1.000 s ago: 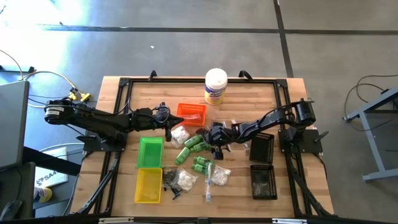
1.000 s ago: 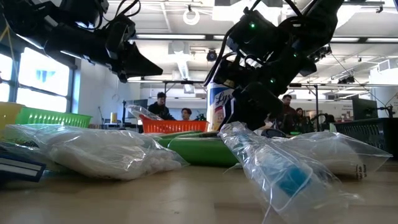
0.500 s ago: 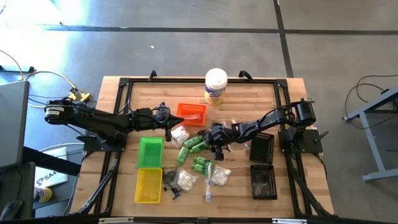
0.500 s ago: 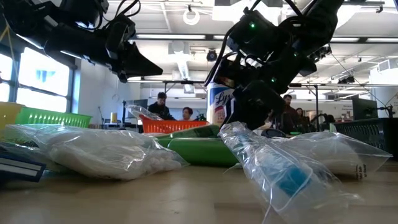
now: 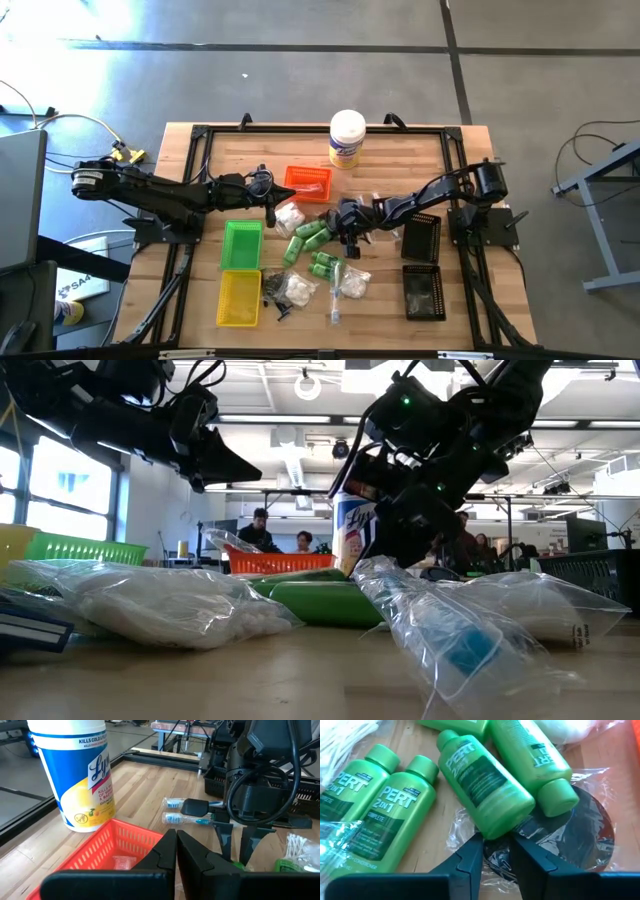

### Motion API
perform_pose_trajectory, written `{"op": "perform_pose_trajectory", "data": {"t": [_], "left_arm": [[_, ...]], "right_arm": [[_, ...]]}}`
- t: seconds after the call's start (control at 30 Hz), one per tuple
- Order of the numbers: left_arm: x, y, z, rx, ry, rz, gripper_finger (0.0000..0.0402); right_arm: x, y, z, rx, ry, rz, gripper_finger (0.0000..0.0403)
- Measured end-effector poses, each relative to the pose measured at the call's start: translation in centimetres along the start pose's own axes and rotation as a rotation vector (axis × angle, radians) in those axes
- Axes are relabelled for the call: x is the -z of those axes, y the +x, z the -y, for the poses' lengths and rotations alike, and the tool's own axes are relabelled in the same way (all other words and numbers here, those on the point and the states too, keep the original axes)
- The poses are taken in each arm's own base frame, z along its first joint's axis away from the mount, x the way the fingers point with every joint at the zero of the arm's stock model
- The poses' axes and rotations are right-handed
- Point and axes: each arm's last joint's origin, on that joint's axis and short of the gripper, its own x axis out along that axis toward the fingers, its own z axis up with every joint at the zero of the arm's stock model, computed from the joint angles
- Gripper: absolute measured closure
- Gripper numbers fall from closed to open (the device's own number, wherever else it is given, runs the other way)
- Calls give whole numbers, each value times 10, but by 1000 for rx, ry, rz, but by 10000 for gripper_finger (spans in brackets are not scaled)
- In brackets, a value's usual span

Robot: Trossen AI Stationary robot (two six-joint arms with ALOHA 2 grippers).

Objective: Pick & Place Travel size toiletries
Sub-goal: Put the green shampoo into the top black bin

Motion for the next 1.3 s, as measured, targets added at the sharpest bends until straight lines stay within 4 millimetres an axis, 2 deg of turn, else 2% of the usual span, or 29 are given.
{"op": "perform_pose_trajectory", "data": {"t": [0.13, 0.33, 0.5, 0.7, 0.9, 1.17, 1.3], "left_arm": [[0, 0, 0, 0, 0, 0, 394], [0, 0, 0, 0, 0, 0, 394], [1, 0, 0, -1, 2, -9, 394], [2, 0, 0, -2, 3, -16, 394], [2, 0, 0, -2, 3, -16, 394], [1, 0, 0, -2, 3, -15, 394], [1, 0, 0, -2, 3, -15, 394]], "right_arm": [[-1, 0, -1, -18, -1, 14, 284], [-1, 0, 0, 13, -3, 14, 206], [-9, -16, 0, 62, -12, 22, 162], [-27, -37, -3, 35, -59, 121, 159], [-35, -38, -5, -42, -105, 208, 171], [-37, -38, -5, -34, -129, 233, 172], [-46, -40, -9, -37, -138, 255, 172]]}}
